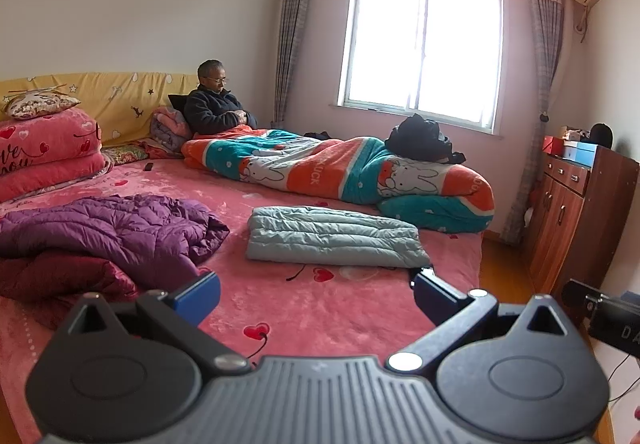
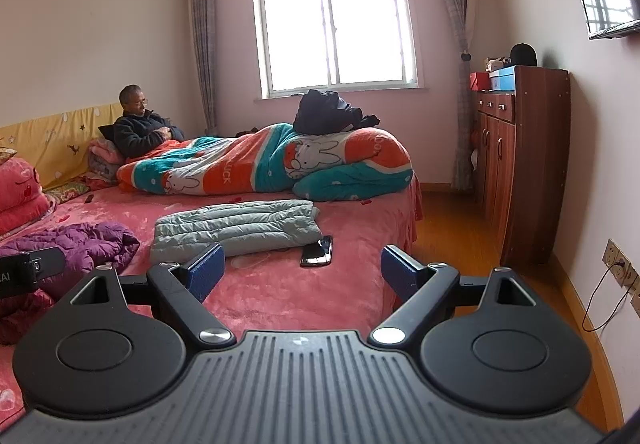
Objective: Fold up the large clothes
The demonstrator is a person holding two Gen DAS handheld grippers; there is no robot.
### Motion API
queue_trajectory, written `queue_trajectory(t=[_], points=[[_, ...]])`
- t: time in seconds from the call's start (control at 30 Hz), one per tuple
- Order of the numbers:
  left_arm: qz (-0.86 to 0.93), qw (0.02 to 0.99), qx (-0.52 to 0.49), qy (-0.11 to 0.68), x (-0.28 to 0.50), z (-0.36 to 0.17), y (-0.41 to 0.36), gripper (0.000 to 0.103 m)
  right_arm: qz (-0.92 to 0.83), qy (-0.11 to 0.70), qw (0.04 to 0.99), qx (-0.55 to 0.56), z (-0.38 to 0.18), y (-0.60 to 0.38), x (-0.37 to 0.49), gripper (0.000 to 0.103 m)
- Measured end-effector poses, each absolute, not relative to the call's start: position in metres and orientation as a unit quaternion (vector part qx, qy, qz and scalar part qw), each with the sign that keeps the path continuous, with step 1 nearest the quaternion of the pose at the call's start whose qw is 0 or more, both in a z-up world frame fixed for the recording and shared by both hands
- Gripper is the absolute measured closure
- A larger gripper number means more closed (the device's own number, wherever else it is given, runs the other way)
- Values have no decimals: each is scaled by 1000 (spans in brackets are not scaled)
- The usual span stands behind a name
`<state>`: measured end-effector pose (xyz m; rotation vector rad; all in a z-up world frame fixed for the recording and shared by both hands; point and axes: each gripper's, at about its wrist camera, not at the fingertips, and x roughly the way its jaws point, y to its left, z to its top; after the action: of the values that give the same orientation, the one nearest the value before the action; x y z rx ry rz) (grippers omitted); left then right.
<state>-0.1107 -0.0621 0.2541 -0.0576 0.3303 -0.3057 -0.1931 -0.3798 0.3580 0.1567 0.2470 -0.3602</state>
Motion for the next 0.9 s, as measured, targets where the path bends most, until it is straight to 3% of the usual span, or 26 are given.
queue_trajectory(t=[0.9], points=[[-150,975,-36,161,-104,245,-67,1,-178,130,972,79,348,-389,-180,0]])
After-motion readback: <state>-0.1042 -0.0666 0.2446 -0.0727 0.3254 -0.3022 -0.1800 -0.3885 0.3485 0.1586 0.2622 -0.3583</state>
